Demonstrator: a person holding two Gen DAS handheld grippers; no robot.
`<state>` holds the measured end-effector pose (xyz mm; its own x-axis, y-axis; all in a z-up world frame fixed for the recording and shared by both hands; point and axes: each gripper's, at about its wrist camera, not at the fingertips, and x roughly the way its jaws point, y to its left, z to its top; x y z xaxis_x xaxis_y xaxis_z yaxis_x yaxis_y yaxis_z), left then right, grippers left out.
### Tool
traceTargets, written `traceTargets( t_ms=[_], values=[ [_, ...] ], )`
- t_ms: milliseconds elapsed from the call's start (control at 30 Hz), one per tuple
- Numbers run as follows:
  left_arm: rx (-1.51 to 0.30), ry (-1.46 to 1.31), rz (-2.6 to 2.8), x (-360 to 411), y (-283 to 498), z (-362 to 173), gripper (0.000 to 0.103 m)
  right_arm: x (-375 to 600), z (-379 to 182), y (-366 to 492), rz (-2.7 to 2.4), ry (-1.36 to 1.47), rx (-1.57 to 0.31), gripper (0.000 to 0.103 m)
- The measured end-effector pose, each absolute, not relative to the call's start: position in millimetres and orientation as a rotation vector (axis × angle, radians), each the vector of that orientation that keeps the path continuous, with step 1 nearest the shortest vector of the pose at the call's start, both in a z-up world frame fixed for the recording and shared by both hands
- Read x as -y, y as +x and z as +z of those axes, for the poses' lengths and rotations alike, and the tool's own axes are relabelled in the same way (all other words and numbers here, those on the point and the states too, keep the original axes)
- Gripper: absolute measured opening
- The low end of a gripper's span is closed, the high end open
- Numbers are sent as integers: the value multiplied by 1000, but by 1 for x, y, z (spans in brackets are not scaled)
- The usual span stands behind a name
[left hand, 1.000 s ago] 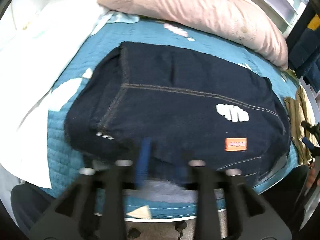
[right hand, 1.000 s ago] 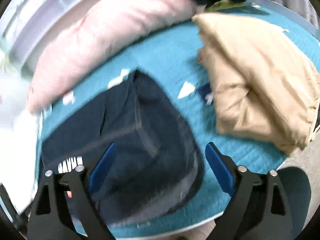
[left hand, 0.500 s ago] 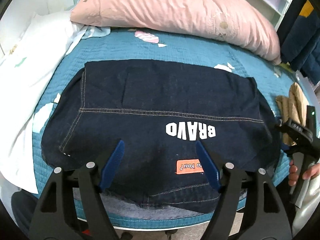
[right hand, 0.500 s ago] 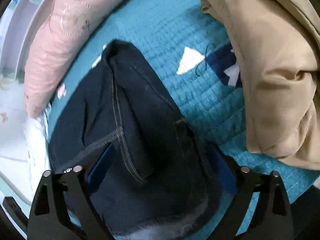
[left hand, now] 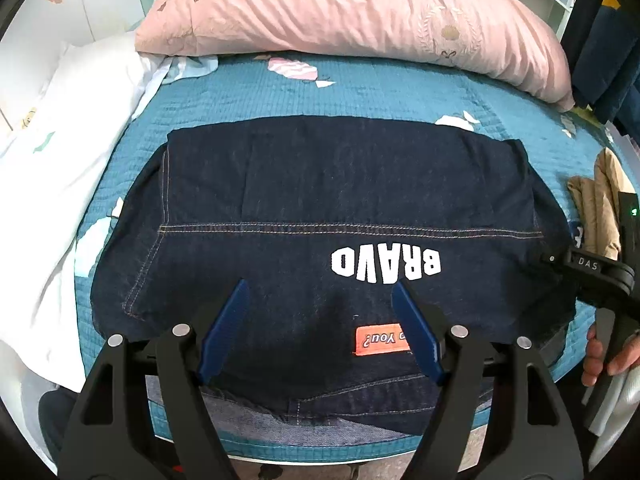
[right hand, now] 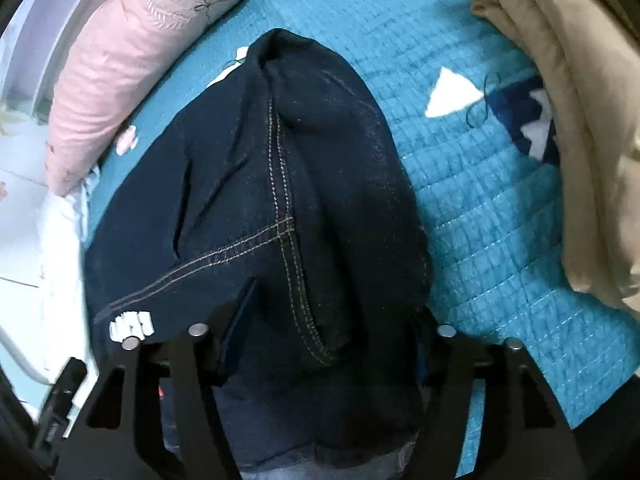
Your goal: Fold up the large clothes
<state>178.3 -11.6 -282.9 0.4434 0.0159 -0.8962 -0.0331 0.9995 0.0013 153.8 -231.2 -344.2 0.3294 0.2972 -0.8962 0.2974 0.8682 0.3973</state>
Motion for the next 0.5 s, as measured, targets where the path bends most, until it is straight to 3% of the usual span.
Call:
traceTargets(
  t_ms=[33,67,300,433,500],
  values=[
    [-1112,-20,22,12,179,-283,75,231,-339,152,26,558,-1236,24],
    [-1114,-23,10,12,181,-283,75,232,-336,150,51,582,-1227,22],
    [-1136,-40,-40,22,212,-280,73,231,-311,141,55,565,-1194,18],
    [-1150,-64,-82,30,252,-273,52,221,-322,151,22,523,-1228,17],
    [-1150,-74,-83,32,278,-270,49,217,-334,157,11,506,-1247,17]
  ],
)
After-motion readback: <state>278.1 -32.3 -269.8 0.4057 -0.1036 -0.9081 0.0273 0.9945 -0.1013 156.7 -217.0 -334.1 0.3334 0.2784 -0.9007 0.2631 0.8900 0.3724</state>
